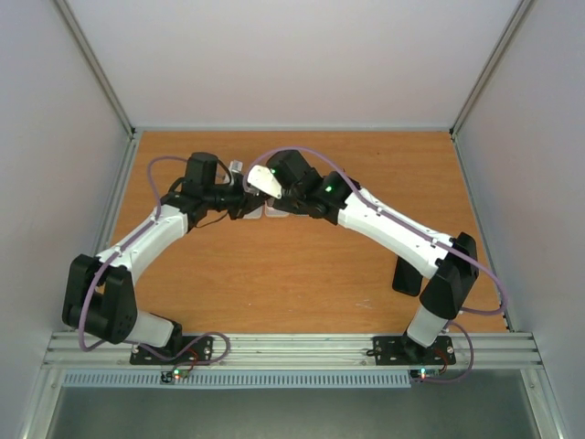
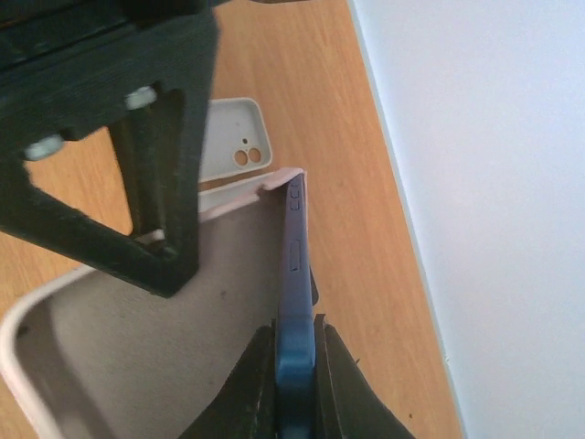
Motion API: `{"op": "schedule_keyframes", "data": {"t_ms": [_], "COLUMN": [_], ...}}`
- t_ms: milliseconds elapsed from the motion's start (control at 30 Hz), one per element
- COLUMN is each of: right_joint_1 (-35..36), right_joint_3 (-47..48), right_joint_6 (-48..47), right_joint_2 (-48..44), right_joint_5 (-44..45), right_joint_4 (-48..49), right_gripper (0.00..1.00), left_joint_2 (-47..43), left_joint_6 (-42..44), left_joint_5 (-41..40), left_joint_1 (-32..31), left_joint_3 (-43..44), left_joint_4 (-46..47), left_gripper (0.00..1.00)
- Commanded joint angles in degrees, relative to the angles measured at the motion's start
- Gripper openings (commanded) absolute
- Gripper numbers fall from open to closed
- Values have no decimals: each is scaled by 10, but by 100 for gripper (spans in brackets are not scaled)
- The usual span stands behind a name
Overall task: Take the phone out of the phone case
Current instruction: Remove the phone case from the phone.
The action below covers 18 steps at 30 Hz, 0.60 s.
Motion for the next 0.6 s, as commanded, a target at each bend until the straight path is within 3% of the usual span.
{"op": "schedule_keyframes", "data": {"t_ms": [0,400,567], "right_joint_1": [-25,-68,-93], "right_joint_3": [72,124,145], "right_joint_6": [30,52,97], "right_joint_2": [-10,-9,-17], "right_joint_5": [-10,-38,-78], "right_joint_4": [-8,-45,-89], "right_gripper": [1,1,1], "left_joint_2": [-2,3,-1], "left_joint_6": [52,76,143], "left_joint_5": [-26,-45,-45], "left_joint_1": [0,0,1], "left_joint_3": [-1,-10,5], "left_joint_4": [-32,-48,-75], "left_gripper": [0,0,0]}}
